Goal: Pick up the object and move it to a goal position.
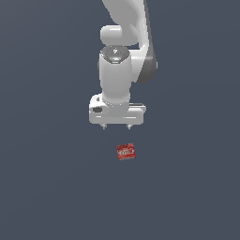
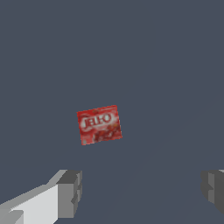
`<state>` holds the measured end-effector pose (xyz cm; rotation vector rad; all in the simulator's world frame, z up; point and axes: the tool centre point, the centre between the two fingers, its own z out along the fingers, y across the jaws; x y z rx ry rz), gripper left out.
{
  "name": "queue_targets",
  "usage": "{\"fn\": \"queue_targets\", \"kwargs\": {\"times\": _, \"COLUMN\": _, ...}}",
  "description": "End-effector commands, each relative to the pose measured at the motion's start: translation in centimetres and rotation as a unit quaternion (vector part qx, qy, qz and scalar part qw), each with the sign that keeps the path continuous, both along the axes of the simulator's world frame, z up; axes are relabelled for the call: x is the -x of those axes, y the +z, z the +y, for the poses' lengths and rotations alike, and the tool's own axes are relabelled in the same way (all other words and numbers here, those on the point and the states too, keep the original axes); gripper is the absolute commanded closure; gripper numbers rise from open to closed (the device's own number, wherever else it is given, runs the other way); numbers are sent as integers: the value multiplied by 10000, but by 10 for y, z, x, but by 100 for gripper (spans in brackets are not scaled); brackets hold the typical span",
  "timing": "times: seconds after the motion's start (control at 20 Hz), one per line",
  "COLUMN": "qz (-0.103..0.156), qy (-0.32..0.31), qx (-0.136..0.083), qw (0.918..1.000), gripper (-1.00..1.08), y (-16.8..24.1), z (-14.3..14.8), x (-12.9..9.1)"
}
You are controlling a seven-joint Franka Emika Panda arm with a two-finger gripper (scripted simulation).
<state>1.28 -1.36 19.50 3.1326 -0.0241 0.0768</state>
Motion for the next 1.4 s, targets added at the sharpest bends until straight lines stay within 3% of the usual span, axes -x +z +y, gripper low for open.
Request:
{"fn": "queue_targets", "kwargs": {"times": 0.0, "qz": 0, "qy": 0, "qx": 0, "qw": 10000, "gripper": -92, "y": 0, "z": 0, "x": 0}}
{"fn": "queue_targets", "kwargs": {"times": 0.75, "qz": 173, "qy": 83, "qx": -119, "qw": 9997, "gripper": -92, "y": -9, "z": 16, "x": 9}}
{"fn": "queue_targets", "kwargs": {"times": 1.35, "qz": 193, "qy": -621, "qx": -164, "qw": 9977, "gripper": -92, "y": -21, "z": 19, "x": 4}}
